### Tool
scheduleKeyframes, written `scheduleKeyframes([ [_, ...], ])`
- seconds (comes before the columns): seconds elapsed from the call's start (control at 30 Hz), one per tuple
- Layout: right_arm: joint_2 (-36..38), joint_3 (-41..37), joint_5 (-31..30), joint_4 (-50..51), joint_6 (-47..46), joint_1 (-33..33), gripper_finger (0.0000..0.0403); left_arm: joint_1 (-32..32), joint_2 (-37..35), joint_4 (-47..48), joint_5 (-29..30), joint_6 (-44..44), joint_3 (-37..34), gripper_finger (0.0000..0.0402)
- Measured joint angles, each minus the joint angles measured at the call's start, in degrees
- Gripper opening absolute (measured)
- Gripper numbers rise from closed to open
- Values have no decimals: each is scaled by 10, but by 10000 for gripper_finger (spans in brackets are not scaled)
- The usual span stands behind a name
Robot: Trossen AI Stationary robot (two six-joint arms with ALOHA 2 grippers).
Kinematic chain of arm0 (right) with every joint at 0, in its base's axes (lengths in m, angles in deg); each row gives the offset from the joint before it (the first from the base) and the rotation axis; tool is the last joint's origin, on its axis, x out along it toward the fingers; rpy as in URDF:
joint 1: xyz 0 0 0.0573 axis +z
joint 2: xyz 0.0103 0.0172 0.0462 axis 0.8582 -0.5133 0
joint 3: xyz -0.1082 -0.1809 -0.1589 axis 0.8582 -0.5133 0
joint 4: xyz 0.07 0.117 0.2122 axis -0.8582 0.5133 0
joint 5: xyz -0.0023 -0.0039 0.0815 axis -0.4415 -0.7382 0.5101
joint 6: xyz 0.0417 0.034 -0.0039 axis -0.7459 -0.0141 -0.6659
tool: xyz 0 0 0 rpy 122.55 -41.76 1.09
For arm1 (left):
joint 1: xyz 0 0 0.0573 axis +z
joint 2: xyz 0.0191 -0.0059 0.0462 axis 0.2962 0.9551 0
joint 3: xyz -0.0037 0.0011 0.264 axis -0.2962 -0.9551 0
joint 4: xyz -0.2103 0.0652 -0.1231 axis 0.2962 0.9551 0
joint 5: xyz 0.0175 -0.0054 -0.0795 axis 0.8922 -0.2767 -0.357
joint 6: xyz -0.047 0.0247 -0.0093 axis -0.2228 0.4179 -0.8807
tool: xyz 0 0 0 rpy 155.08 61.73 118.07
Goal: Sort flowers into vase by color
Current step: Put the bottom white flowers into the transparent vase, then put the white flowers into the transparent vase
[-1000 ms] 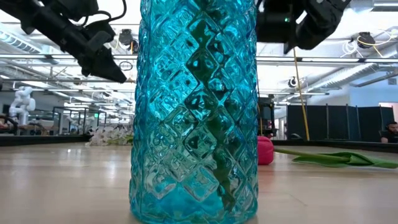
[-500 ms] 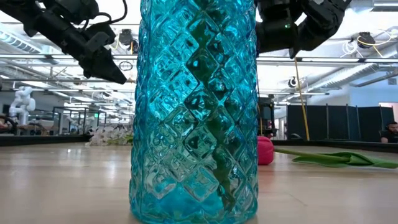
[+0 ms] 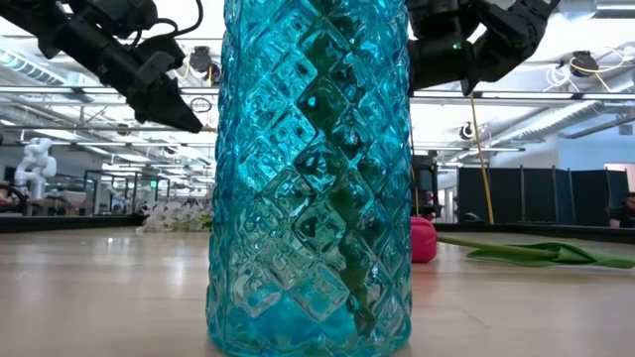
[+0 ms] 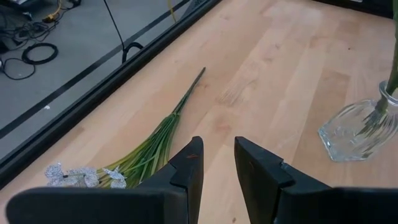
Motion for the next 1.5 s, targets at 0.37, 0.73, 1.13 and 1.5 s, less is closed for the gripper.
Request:
scheduleKeyframes([
  [0.37,32,0,47,45,7,-1,153,0,0,0,1,-1,0,97],
  [0.73,183,0,43,333,-11,5,145,10,0,0,-8,-1,1,97],
  [1.13,248,0,38,532,-27,2,144,10,38,-15,-5,-5,22,97],
  [1.5,270,0,39,681,-68,2,144,71,254,94,-23,42,176,97],
])
